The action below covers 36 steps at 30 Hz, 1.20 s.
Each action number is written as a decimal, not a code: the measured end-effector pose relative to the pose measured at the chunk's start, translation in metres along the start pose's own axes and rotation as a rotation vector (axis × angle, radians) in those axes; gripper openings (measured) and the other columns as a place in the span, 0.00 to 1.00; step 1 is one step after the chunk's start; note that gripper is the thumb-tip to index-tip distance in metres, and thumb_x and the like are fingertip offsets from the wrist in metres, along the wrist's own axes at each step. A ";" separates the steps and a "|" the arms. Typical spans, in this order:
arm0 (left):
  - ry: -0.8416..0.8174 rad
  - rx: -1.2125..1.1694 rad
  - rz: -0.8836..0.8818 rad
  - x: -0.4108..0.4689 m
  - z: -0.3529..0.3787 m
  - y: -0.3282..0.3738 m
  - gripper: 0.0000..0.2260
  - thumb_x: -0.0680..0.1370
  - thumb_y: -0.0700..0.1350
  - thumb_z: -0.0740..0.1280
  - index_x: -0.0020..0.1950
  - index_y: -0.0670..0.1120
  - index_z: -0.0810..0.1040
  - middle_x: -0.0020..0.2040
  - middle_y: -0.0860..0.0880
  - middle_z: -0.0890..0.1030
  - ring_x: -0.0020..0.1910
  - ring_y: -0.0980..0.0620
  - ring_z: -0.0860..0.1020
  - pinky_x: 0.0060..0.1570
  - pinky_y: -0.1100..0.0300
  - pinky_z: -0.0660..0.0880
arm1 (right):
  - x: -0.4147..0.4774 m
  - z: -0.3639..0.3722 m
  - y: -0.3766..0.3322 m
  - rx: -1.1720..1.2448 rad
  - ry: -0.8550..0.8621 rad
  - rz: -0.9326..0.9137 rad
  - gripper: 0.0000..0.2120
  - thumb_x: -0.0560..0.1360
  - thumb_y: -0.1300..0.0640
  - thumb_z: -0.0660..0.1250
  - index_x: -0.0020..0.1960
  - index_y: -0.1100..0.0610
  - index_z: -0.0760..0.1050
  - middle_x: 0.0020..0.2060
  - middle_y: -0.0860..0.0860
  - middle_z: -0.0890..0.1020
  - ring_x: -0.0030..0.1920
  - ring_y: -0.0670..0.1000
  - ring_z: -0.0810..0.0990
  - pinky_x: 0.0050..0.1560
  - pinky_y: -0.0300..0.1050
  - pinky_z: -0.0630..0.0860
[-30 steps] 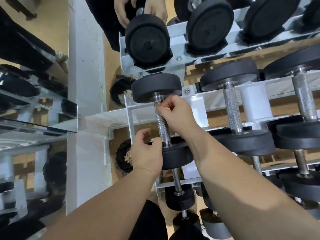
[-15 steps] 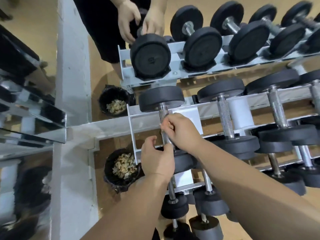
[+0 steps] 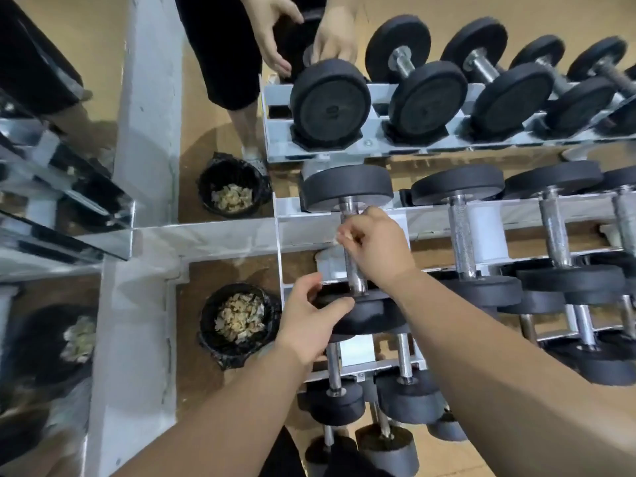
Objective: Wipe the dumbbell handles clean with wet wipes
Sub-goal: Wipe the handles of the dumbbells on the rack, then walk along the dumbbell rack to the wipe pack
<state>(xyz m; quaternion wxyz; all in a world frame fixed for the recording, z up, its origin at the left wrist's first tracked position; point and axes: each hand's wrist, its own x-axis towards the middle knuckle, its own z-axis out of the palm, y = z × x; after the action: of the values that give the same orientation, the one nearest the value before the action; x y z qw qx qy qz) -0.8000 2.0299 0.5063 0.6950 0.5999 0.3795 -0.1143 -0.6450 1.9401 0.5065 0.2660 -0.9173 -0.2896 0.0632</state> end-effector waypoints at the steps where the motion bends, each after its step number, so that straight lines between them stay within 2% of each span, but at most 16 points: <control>1: -0.006 0.002 0.004 0.001 -0.005 -0.001 0.29 0.73 0.47 0.78 0.72 0.53 0.71 0.64 0.55 0.74 0.62 0.56 0.74 0.52 0.69 0.72 | -0.006 -0.001 0.002 0.010 -0.017 0.006 0.03 0.73 0.60 0.74 0.42 0.55 0.81 0.38 0.48 0.73 0.37 0.53 0.76 0.41 0.45 0.74; 3: -0.036 0.008 -0.007 0.003 -0.014 0.000 0.30 0.72 0.47 0.79 0.71 0.51 0.72 0.64 0.53 0.76 0.62 0.54 0.75 0.54 0.67 0.73 | -0.014 -0.011 0.000 -0.005 -0.157 0.008 0.02 0.72 0.60 0.74 0.41 0.55 0.83 0.36 0.44 0.75 0.37 0.49 0.76 0.42 0.44 0.75; 4: -0.058 0.011 -0.022 0.004 -0.019 0.000 0.30 0.72 0.47 0.79 0.71 0.51 0.72 0.64 0.52 0.76 0.62 0.54 0.76 0.54 0.65 0.74 | -0.015 -0.018 -0.004 -0.040 -0.287 0.017 0.02 0.71 0.60 0.74 0.41 0.54 0.84 0.36 0.43 0.78 0.38 0.48 0.76 0.43 0.44 0.75; 6: -0.112 0.012 -0.048 0.004 -0.032 0.003 0.27 0.73 0.46 0.78 0.69 0.51 0.73 0.62 0.53 0.78 0.58 0.56 0.78 0.48 0.68 0.75 | -0.012 -0.028 -0.017 -0.194 -0.596 0.023 0.04 0.71 0.58 0.72 0.38 0.52 0.82 0.36 0.45 0.82 0.39 0.50 0.78 0.44 0.43 0.75; 8: -0.140 0.033 -0.050 0.002 -0.048 0.008 0.23 0.74 0.46 0.77 0.67 0.53 0.74 0.59 0.53 0.79 0.56 0.58 0.79 0.43 0.70 0.74 | -0.006 -0.032 -0.033 -0.380 -0.760 0.013 0.08 0.71 0.57 0.70 0.33 0.50 0.77 0.34 0.48 0.81 0.40 0.54 0.78 0.42 0.45 0.76; 10: -0.156 0.039 -0.069 0.000 -0.065 0.013 0.19 0.76 0.46 0.75 0.65 0.54 0.75 0.58 0.53 0.80 0.54 0.57 0.80 0.41 0.70 0.74 | 0.001 -0.033 -0.052 -0.399 -0.710 0.032 0.06 0.71 0.57 0.69 0.36 0.52 0.79 0.35 0.49 0.82 0.41 0.55 0.79 0.43 0.45 0.77; 11: -0.162 0.028 -0.084 -0.001 -0.075 0.016 0.17 0.77 0.46 0.74 0.64 0.54 0.76 0.57 0.52 0.81 0.54 0.56 0.80 0.43 0.67 0.76 | 0.005 -0.032 -0.062 -0.323 -0.632 0.066 0.05 0.72 0.56 0.70 0.38 0.53 0.80 0.36 0.49 0.83 0.41 0.54 0.80 0.44 0.45 0.77; 14: -0.144 -0.075 -0.113 0.001 -0.108 0.026 0.10 0.79 0.47 0.71 0.61 0.52 0.79 0.58 0.46 0.83 0.56 0.47 0.82 0.57 0.49 0.80 | 0.014 -0.017 -0.096 0.036 -0.455 0.193 0.05 0.75 0.54 0.71 0.41 0.53 0.81 0.35 0.46 0.82 0.37 0.48 0.79 0.42 0.41 0.74; 17: -0.123 -0.221 -0.140 0.006 -0.141 0.035 0.08 0.81 0.46 0.68 0.60 0.50 0.79 0.57 0.44 0.84 0.53 0.43 0.84 0.57 0.48 0.78 | 0.015 0.012 -0.128 0.232 -0.462 0.257 0.03 0.77 0.57 0.71 0.45 0.55 0.82 0.37 0.45 0.80 0.38 0.45 0.77 0.42 0.37 0.72; 19: -0.031 -0.214 -0.124 0.012 -0.165 0.032 0.07 0.82 0.45 0.66 0.60 0.51 0.79 0.55 0.45 0.85 0.50 0.45 0.84 0.53 0.50 0.79 | 0.012 0.038 -0.142 0.237 -0.492 0.242 0.02 0.77 0.58 0.70 0.45 0.54 0.81 0.38 0.45 0.81 0.39 0.45 0.78 0.42 0.39 0.73; 23: 0.285 -0.080 -0.151 0.023 -0.214 0.007 0.06 0.81 0.44 0.65 0.52 0.53 0.80 0.52 0.45 0.84 0.44 0.48 0.82 0.41 0.55 0.76 | 0.006 0.095 -0.158 0.199 -0.568 0.245 0.03 0.76 0.57 0.69 0.44 0.49 0.78 0.40 0.45 0.79 0.41 0.47 0.76 0.46 0.42 0.76; 25: 0.321 0.028 -0.212 0.024 -0.233 -0.011 0.04 0.80 0.45 0.66 0.53 0.52 0.79 0.53 0.43 0.84 0.48 0.46 0.81 0.46 0.54 0.77 | 0.002 0.124 -0.157 0.147 -0.647 0.237 0.03 0.77 0.55 0.69 0.50 0.48 0.79 0.46 0.48 0.80 0.46 0.50 0.78 0.49 0.43 0.75; 28: 0.303 0.194 -0.267 0.022 -0.252 -0.035 0.10 0.80 0.47 0.68 0.61 0.49 0.77 0.58 0.46 0.81 0.57 0.45 0.79 0.57 0.53 0.75 | -0.005 0.158 -0.154 0.070 -0.828 0.196 0.16 0.78 0.55 0.67 0.66 0.52 0.76 0.60 0.53 0.80 0.55 0.52 0.78 0.52 0.38 0.71; 30: 0.293 0.253 -0.270 0.019 -0.257 -0.042 0.15 0.81 0.47 0.67 0.66 0.46 0.76 0.59 0.47 0.78 0.59 0.47 0.76 0.59 0.56 0.73 | -0.009 0.168 -0.153 0.042 -0.859 0.222 0.20 0.79 0.57 0.66 0.70 0.52 0.73 0.65 0.54 0.78 0.60 0.53 0.77 0.58 0.40 0.72; 33: 0.279 0.339 -0.255 0.014 -0.256 -0.044 0.18 0.81 0.50 0.67 0.69 0.46 0.74 0.63 0.47 0.77 0.62 0.46 0.75 0.63 0.53 0.72 | -0.013 0.167 -0.154 -0.039 -0.835 0.203 0.21 0.81 0.54 0.63 0.73 0.52 0.69 0.69 0.55 0.75 0.65 0.57 0.75 0.65 0.45 0.72; 36: 0.253 0.499 -0.216 0.004 -0.250 -0.041 0.21 0.80 0.53 0.68 0.71 0.48 0.72 0.64 0.46 0.77 0.62 0.44 0.76 0.64 0.48 0.74 | -0.019 0.146 -0.158 -0.137 -0.787 0.111 0.22 0.80 0.49 0.62 0.73 0.49 0.68 0.65 0.55 0.77 0.62 0.58 0.76 0.63 0.51 0.74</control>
<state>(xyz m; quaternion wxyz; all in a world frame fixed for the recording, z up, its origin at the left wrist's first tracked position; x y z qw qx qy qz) -0.9201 2.2512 0.4749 0.4571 0.7179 0.4849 -0.2014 -0.7788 2.1043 0.4642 0.0691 -0.8529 -0.3230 0.4043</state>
